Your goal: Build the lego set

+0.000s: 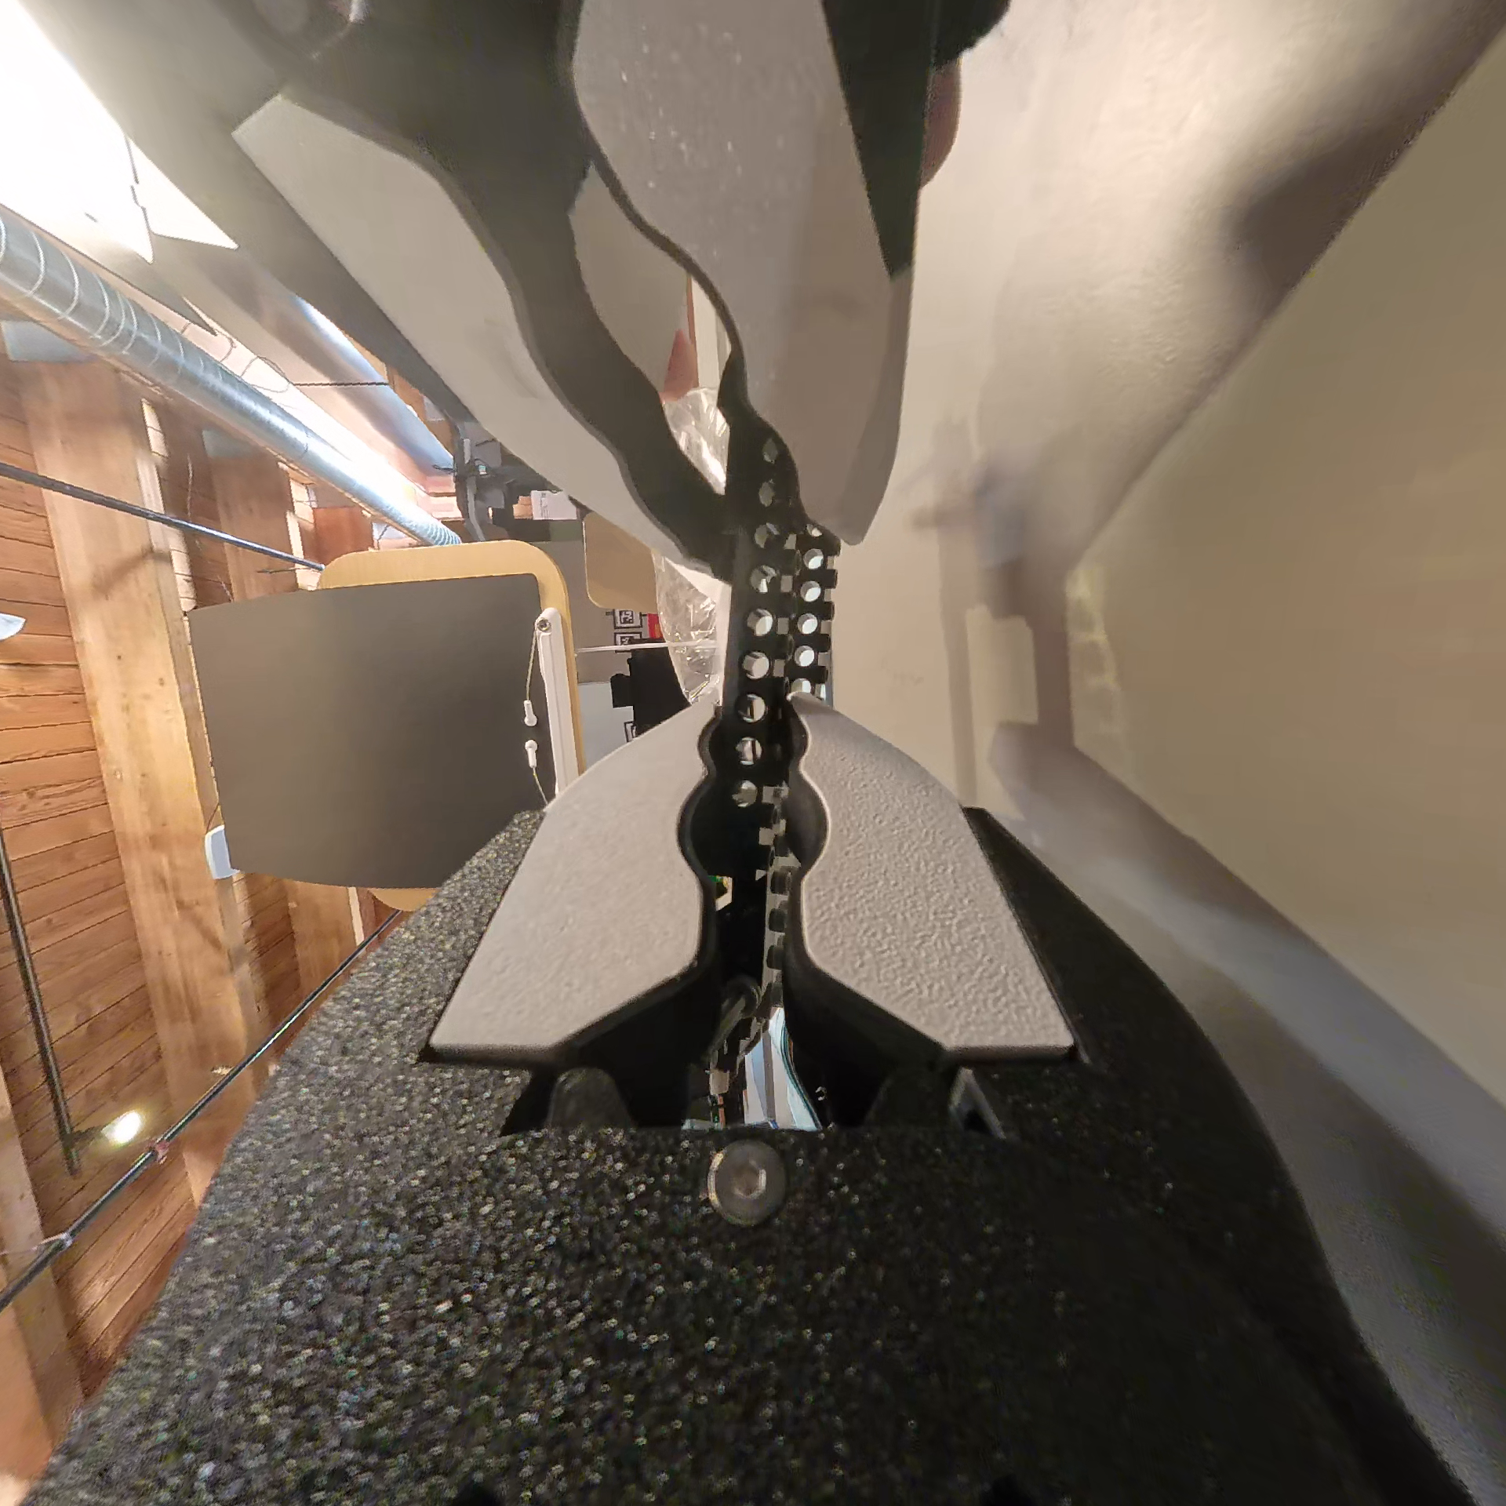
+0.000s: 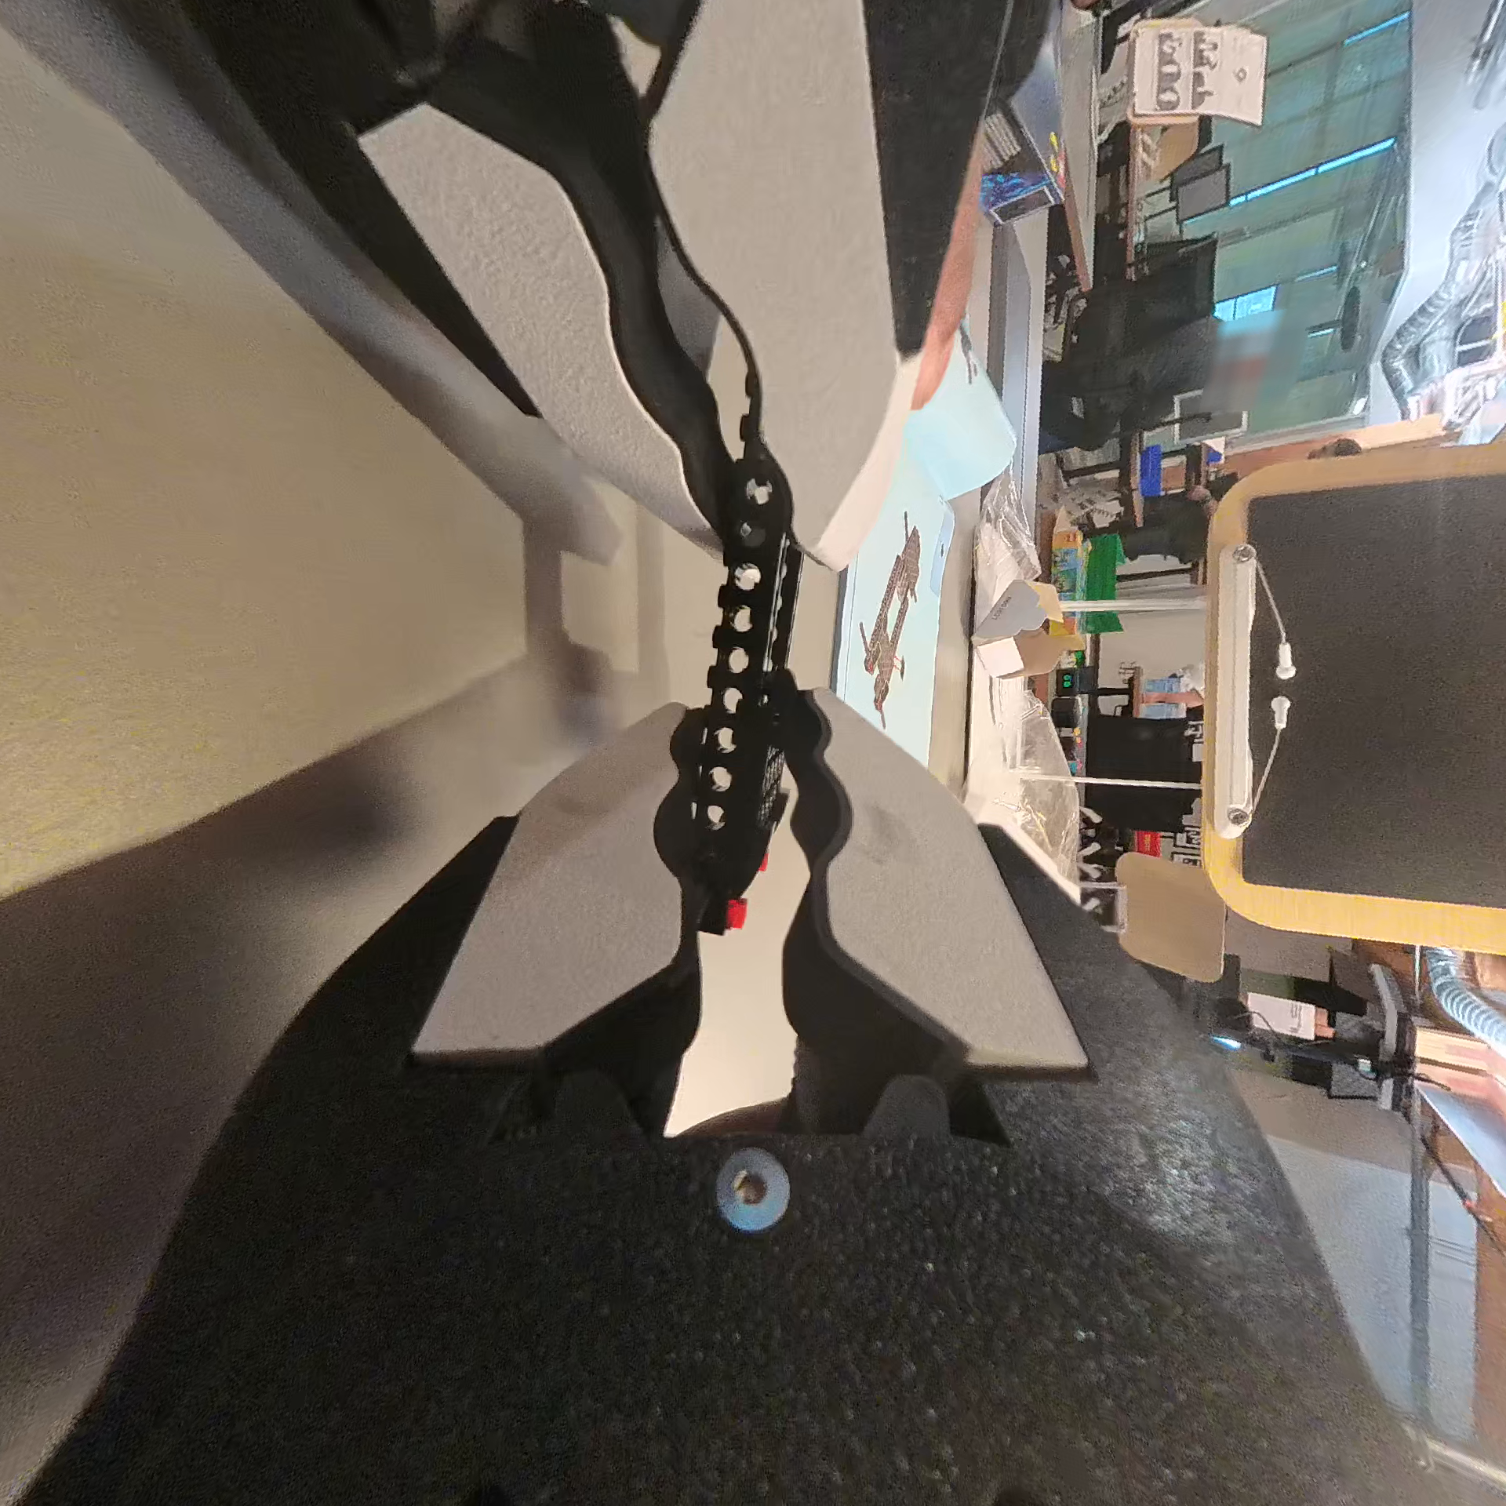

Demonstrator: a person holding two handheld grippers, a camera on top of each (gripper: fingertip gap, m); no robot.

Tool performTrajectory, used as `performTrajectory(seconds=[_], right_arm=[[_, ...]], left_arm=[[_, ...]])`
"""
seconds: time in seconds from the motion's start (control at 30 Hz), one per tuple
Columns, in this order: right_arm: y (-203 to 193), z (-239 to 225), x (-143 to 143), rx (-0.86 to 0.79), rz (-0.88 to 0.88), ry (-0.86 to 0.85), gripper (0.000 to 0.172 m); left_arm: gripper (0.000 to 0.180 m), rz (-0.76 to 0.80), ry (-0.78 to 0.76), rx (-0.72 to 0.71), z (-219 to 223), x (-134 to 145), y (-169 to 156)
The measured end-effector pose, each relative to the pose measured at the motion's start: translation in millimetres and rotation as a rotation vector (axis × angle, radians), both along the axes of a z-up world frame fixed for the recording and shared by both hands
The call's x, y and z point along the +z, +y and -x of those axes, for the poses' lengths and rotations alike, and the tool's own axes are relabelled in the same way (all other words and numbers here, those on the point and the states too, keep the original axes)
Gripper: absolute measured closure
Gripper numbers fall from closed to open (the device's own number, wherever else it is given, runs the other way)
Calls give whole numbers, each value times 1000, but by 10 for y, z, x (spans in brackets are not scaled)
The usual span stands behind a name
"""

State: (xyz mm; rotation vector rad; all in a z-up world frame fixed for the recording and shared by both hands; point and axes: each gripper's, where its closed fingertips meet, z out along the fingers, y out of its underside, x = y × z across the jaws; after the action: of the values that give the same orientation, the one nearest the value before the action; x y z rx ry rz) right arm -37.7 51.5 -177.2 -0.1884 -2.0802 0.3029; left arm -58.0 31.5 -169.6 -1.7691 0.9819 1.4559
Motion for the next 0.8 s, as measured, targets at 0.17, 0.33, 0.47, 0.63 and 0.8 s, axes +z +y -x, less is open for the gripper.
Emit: performTrajectory(seconds=[0.17,0.33,0.47,0.63,0.8], right_arm=[[10,-11,11,23,-20,7,152],[15,-16,22,46,-118,41,151],[14,2,32,38,-110,48,151],[11,39,55,12,-104,99,151],[-25,49,116,17,-81,133,142]], left_arm=[[170,-9,-7,-1,-19,12,8],[170,-8,-12,-4,-15,21,13],[170,-12,-33,1,3,27,11],[170,-10,-47,21,35,27,10],[170,-6,-36,17,41,32,9]])
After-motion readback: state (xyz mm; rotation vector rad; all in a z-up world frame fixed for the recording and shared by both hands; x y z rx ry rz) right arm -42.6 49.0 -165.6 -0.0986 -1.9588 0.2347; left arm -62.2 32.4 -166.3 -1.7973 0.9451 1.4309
